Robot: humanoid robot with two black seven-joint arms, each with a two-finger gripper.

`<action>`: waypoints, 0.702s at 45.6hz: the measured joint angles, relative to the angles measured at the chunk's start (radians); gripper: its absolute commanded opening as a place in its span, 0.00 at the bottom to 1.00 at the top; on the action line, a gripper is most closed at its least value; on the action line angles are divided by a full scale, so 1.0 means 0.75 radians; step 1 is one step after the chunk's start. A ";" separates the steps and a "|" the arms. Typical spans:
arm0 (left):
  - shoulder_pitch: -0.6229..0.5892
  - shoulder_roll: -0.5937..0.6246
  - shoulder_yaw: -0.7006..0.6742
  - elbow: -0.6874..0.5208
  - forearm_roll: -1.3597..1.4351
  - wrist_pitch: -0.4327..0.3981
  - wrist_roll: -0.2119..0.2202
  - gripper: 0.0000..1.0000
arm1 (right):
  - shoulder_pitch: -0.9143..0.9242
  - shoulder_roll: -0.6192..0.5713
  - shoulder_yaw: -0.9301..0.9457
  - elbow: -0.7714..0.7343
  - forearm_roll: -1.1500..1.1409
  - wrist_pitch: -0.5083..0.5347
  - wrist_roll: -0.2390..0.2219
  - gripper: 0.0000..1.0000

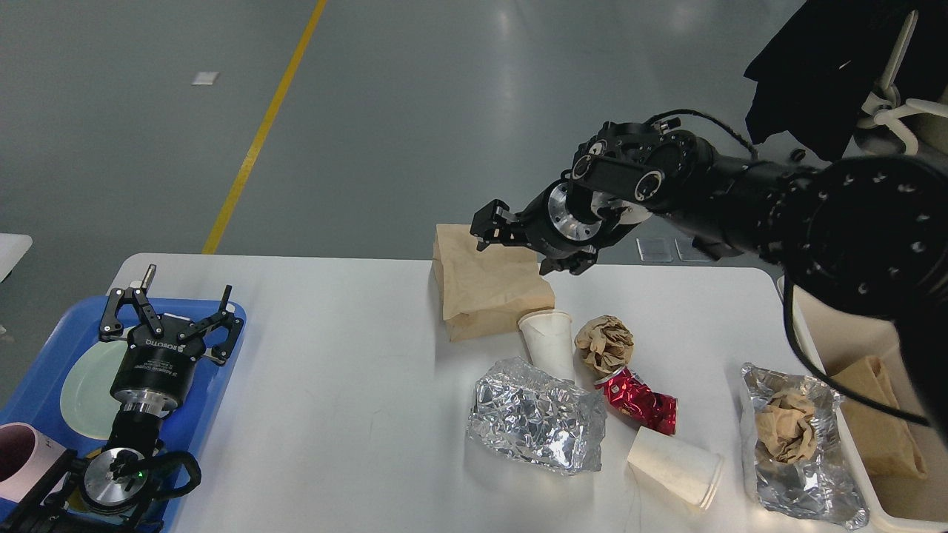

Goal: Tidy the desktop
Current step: 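Reach the right gripper to the tall brown paper bag and grasp it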

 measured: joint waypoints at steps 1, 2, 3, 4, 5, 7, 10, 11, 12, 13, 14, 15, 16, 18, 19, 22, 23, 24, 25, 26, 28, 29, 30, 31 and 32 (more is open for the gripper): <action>0.000 0.000 0.000 0.000 0.000 0.000 0.000 0.97 | -0.034 0.009 0.024 -0.021 0.007 -0.022 -0.006 1.00; 0.000 0.000 0.000 0.000 0.000 0.000 0.000 0.97 | -0.069 0.018 0.053 -0.045 0.011 -0.042 -0.009 1.00; 0.000 0.000 0.000 0.000 0.000 0.000 0.000 0.97 | -0.115 0.030 0.096 -0.075 0.015 -0.063 -0.013 1.00; 0.000 0.000 0.000 0.000 0.000 -0.001 0.000 0.97 | -0.150 0.039 0.132 -0.099 0.017 -0.077 -0.014 1.00; 0.000 0.000 0.000 0.000 0.000 -0.001 0.000 0.97 | -0.187 0.046 0.171 -0.125 0.018 -0.088 -0.015 1.00; 0.000 0.000 0.000 0.000 0.000 -0.001 0.000 0.97 | -0.268 0.060 0.262 -0.184 0.018 -0.110 -0.015 1.00; 0.000 0.000 0.000 0.000 0.000 -0.001 0.000 0.97 | -0.376 0.078 0.398 -0.272 0.018 -0.163 -0.015 1.00; 0.000 0.000 0.000 0.000 0.000 -0.001 0.000 0.97 | -0.408 0.082 0.440 -0.294 0.018 -0.188 -0.014 1.00; 0.000 0.000 0.000 0.000 0.000 -0.001 0.000 0.97 | -0.439 0.085 0.481 -0.313 0.018 -0.220 -0.012 1.00; 0.000 0.000 0.000 0.000 0.000 -0.001 0.000 0.97 | -0.477 0.087 0.532 -0.331 0.017 -0.265 -0.007 1.00; 0.000 0.000 0.000 0.000 0.000 -0.001 0.000 0.97 | -0.504 0.088 0.569 -0.341 0.017 -0.302 -0.002 1.00; 0.000 0.000 0.000 0.000 0.000 -0.001 0.000 0.97 | -0.528 0.088 0.604 -0.349 0.015 -0.338 0.005 1.00; 0.000 0.000 0.000 0.000 0.000 -0.001 0.000 0.97 | -0.553 0.089 0.640 -0.355 0.013 -0.378 0.017 1.00; 0.000 0.000 0.000 0.000 0.000 -0.001 0.000 0.97 | -0.590 0.090 0.686 -0.363 0.009 -0.432 0.053 1.00; 0.000 0.000 0.000 0.000 0.000 -0.001 0.000 0.97 | -0.599 0.090 0.697 -0.366 0.008 -0.444 0.071 1.00; 0.000 0.000 0.000 0.000 0.000 -0.001 0.000 0.97 | -0.623 0.087 0.718 -0.372 0.007 -0.468 0.141 1.00; 0.000 0.000 0.000 0.000 0.000 -0.001 0.000 0.97 | -0.631 0.087 0.722 -0.374 0.006 -0.473 0.159 1.00; 0.000 0.000 0.000 0.000 0.000 -0.001 0.000 0.97 | -0.641 0.086 0.725 -0.375 0.006 -0.478 0.179 1.00; 0.000 0.000 0.000 0.000 0.000 -0.001 0.000 0.97 | -0.647 0.085 0.728 -0.375 0.006 -0.480 0.191 1.00; 0.000 0.000 0.000 0.001 0.000 -0.001 0.000 0.97 | -0.657 0.085 0.735 -0.375 0.006 -0.483 0.207 1.00; 0.000 0.000 0.000 0.001 0.000 -0.001 0.000 0.97 | -0.662 0.085 0.743 -0.375 0.006 -0.484 0.217 1.00; 0.000 0.000 0.000 0.001 0.000 -0.001 0.000 0.97 | -0.663 0.084 0.749 -0.374 0.006 -0.485 0.219 1.00; 0.000 0.000 0.000 0.001 0.000 -0.001 0.000 0.97 | -0.664 0.084 0.755 -0.371 0.005 -0.485 0.221 1.00; 0.000 0.000 0.000 0.001 0.000 -0.001 0.000 0.97 | -0.665 0.084 0.758 -0.369 0.005 -0.484 0.222 1.00; 0.000 0.000 0.000 0.001 0.000 -0.001 0.000 0.97 | -0.666 0.084 0.761 -0.367 0.005 -0.483 0.223 1.00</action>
